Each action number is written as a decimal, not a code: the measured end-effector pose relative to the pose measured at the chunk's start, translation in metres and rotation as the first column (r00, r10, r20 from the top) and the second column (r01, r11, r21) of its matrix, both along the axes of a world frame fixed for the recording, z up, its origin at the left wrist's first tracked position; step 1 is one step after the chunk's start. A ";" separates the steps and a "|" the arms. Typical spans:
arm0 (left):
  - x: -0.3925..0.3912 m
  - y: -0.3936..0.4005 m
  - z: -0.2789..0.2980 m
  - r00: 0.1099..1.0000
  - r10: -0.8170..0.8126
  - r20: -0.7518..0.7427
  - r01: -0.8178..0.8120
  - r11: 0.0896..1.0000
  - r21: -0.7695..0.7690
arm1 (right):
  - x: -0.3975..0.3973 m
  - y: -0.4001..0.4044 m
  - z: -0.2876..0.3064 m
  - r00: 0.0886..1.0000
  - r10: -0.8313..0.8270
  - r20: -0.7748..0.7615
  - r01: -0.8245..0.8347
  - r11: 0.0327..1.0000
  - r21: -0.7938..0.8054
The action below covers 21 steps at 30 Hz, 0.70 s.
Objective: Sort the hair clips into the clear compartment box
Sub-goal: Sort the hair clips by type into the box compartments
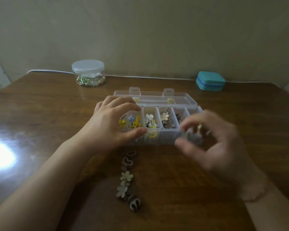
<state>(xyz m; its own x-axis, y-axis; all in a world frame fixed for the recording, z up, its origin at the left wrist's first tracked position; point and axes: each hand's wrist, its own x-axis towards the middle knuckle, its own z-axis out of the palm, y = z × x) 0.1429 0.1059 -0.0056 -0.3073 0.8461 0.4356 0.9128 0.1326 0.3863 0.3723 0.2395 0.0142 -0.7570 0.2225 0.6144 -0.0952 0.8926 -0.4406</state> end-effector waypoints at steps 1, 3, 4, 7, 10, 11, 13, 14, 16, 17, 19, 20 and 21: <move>0.000 0.000 0.000 1.000 -0.003 -0.003 0.003 1.000 0.003 | -0.002 0.009 0.003 0.990 -0.120 -0.080 0.117 0.992 -0.041; 0.000 0.000 0.000 1.000 -0.005 -0.005 0.005 1.000 0.001 | -0.009 0.029 0.004 0.936 -0.324 -0.137 0.310 0.944 -0.115; 0.000 0.000 0.000 1.000 -0.006 -0.005 0.006 1.000 -0.001 | -0.013 0.038 0.002 0.909 -0.405 -0.102 0.392 0.912 -0.124; 0.000 0.000 0.001 1.000 -0.006 -0.007 0.006 1.000 0.001 | -0.015 0.054 -0.009 0.848 -0.530 0.003 0.526 0.840 -0.135; 0.000 0.000 0.000 1.000 -0.006 -0.011 0.006 1.000 0.010 | -0.008 0.044 -0.007 0.834 -0.531 -0.150 0.506 0.844 -0.178; 0.000 0.000 0.001 1.000 -0.006 -0.009 0.006 1.000 0.009 | -0.007 0.036 -0.006 0.844 -0.496 -0.204 0.469 0.867 -0.165; 0.000 0.000 0.001 1.000 -0.005 -0.003 0.005 1.000 0.003 | -0.008 0.014 -0.007 0.911 -0.337 -0.236 0.326 0.942 -0.084; 0.000 0.000 0.001 1.000 -0.005 -0.001 0.005 1.000 0.000 | -0.010 0.001 -0.009 0.959 -0.214 -0.184 0.212 0.977 -0.034; 0.000 0.000 0.000 1.000 0.001 -0.005 -0.001 1.000 0.002 | -0.015 -0.022 -0.013 0.998 0.069 0.016 -0.069 0.997 0.023; 0.001 0.000 0.000 1.000 0.007 -0.007 -0.007 1.000 0.008 | -0.017 -0.030 -0.014 0.975 0.193 0.113 -0.199 0.979 0.043; 0.001 0.000 0.000 1.000 0.012 -0.004 -0.011 1.000 0.013 | -0.021 -0.041 -0.019 0.902 0.333 0.274 -0.377 0.918 0.125; 0.001 0.000 0.000 1.000 0.011 -0.002 -0.011 1.000 0.012 | -0.022 -0.045 -0.022 0.872 0.358 0.332 -0.434 0.881 0.188; 0.001 0.000 0.000 1.000 0.009 -0.003 -0.009 1.000 0.009 | -0.024 -0.047 -0.027 0.851 0.370 0.372 -0.474 0.847 0.241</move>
